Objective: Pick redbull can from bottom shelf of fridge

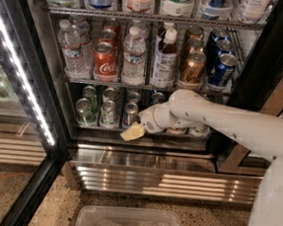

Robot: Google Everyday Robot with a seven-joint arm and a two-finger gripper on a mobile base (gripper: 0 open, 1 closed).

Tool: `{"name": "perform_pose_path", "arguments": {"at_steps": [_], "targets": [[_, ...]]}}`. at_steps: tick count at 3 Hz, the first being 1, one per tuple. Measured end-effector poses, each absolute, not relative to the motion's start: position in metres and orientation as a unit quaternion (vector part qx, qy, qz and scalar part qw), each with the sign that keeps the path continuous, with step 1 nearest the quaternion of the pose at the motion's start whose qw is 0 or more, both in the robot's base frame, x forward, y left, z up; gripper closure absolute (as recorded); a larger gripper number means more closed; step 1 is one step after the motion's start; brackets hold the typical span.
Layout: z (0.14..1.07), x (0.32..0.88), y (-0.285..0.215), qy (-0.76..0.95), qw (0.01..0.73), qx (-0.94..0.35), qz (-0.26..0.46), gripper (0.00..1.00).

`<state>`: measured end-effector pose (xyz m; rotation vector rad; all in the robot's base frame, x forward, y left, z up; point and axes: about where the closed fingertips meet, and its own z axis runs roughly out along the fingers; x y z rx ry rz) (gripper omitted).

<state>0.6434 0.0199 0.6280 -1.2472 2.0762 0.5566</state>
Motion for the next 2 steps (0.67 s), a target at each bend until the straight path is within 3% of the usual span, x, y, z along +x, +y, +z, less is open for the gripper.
{"name": "perform_pose_path", "arguments": {"at_steps": [2], "targets": [[0.6169,0.6612,0.0212,0.796,0.319,-0.468,0.214,0.24]]}}
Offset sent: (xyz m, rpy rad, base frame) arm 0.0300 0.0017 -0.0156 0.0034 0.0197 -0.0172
